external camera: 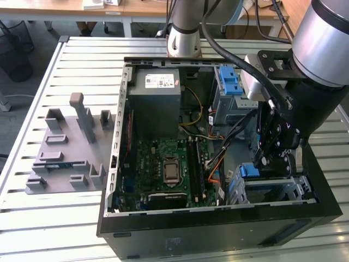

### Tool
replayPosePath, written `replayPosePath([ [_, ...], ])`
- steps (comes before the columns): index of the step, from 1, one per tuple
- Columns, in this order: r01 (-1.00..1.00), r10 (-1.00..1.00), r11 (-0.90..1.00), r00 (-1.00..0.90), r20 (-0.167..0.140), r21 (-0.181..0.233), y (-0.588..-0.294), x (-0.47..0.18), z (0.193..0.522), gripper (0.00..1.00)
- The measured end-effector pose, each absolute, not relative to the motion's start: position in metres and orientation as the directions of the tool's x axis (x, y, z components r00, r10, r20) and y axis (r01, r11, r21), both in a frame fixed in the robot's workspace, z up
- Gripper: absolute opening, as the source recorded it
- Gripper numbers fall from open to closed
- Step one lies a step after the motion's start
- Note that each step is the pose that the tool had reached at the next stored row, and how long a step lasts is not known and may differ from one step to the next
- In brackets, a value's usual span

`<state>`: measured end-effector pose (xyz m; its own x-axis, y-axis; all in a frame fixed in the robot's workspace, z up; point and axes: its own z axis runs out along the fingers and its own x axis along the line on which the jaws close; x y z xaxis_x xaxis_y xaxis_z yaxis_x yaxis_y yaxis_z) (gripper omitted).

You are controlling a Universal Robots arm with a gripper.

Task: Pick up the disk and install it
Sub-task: 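Insert the first disk wire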

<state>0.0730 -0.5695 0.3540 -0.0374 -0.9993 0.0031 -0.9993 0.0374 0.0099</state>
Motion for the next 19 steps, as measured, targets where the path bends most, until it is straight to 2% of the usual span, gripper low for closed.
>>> replayPosePath([
  [19,-0.999,-0.999,0.037,-0.037,0.003,0.010,-0.569,0.085,0.354,0.11],
])
